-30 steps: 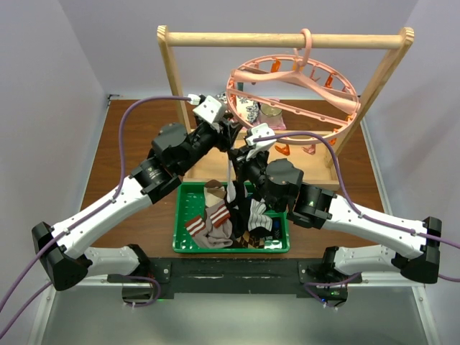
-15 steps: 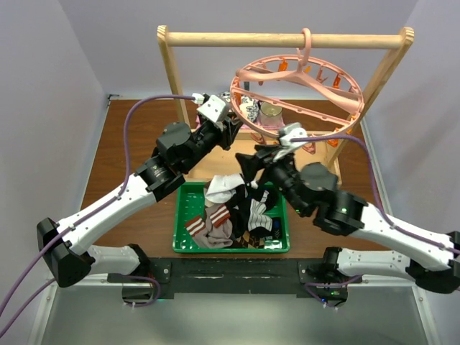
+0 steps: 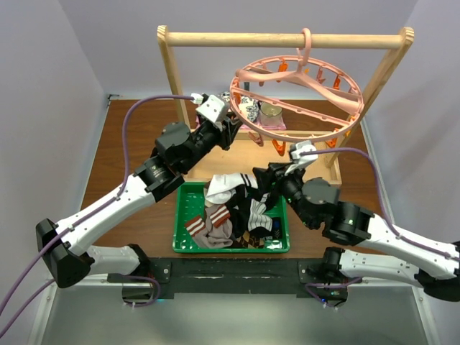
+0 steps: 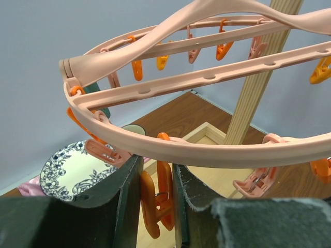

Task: Clip the socks to the hanger
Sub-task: Pick up the sock from the bin.

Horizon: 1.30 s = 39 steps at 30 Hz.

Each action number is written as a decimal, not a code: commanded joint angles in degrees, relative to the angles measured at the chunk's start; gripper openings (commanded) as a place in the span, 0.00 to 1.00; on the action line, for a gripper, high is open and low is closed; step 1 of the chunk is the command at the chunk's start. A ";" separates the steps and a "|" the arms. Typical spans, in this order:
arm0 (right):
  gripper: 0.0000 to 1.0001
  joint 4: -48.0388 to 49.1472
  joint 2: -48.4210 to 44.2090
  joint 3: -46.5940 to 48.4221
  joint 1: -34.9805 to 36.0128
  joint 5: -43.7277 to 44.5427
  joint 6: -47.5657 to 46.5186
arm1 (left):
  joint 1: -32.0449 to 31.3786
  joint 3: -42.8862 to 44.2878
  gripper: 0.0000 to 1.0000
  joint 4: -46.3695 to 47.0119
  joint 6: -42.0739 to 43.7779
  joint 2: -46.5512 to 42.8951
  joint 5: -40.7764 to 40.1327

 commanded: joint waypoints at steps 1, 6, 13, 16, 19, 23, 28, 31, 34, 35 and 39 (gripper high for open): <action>0.54 -0.79 0.92 -3.54 -0.18 0.27 5.59 | 0.60 0.51 0.00 2.61 0.07 -2.09 -1.10; 0.58 -1.14 5.92 -10.39 0.08 3.33 22.02 | 0.68 0.77 0.00 2.08 -0.20 -2.10 -0.57; 0.65 0.88 6.81 -20.76 -0.10 6.95 48.36 | 0.68 1.04 0.00 1.64 -0.28 -2.18 0.22; 0.70 2.90 5.33 -24.97 -0.27 6.68 57.94 | 0.77 1.13 0.00 1.46 -0.46 -2.18 0.66; 0.73 12.89 2.86 -32.16 -2.72 3.79 63.06 | 0.68 1.30 0.00 1.29 -0.99 -2.10 1.36; 0.73 27.73 0.40 -38.69 -7.56 0.18 69.66 | 0.68 1.39 0.00 0.94 -1.34 -2.18 1.89; 0.72 36.29 3.99 -39.15 -11.42 -4.30 71.34 | 0.68 1.04 0.00 0.94 -1.43 -2.36 2.33; 0.72 40.25 6.98 -38.18 -12.57 -6.32 71.95 | 0.68 0.78 0.00 1.02 -1.43 -2.45 2.50; 0.72 42.01 8.48 -37.30 -13.19 -7.55 73.01 | 0.68 0.51 0.00 1.11 -1.08 -2.80 2.59; 0.72 42.62 9.00 -37.04 -13.37 -7.82 73.28 | 0.68 0.42 0.00 1.11 -1.16 -2.80 2.59; 0.72 45.09 13.13 -35.98 -14.60 -9.93 75.55 | 0.60 0.34 0.00 1.11 -1.16 -2.97 2.68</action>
